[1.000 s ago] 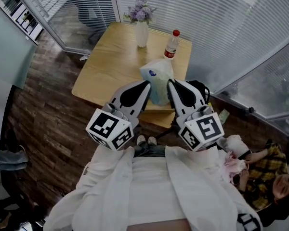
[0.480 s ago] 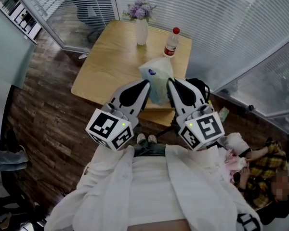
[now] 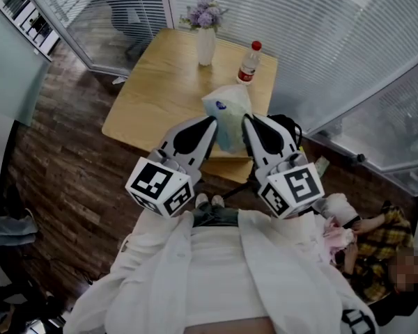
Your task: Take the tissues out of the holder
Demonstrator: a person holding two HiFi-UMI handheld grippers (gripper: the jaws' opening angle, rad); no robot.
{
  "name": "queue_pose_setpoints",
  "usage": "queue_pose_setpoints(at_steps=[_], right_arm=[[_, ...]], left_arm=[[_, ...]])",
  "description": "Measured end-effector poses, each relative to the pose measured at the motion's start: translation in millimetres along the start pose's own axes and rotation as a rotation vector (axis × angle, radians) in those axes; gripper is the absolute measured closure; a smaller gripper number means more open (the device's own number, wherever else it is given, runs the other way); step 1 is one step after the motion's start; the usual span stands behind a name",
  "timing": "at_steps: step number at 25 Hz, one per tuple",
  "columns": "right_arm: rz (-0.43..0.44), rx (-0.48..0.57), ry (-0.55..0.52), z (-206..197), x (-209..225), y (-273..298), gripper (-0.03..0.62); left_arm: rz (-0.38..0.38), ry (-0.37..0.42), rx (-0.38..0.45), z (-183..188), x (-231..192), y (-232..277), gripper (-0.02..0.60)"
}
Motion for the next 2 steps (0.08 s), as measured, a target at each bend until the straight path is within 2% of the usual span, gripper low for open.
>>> queue_pose_setpoints(at_steps=[2], right_arm=[[-0.003,-0.002,0.01,-0.5,0.8,0.2,0.582]], left_arm=[[0.004,-0.001,0.006,0.7,-1.1,0.1,0.575]])
Point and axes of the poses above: the fingertips, and each gripper's own axes: y forward along the fingers, x to its right, z out of its top, the point moved 6 cm from there along -y, backward along the fingers, and after that the axes turned 3 degrees about y, right-handed, at the moved point
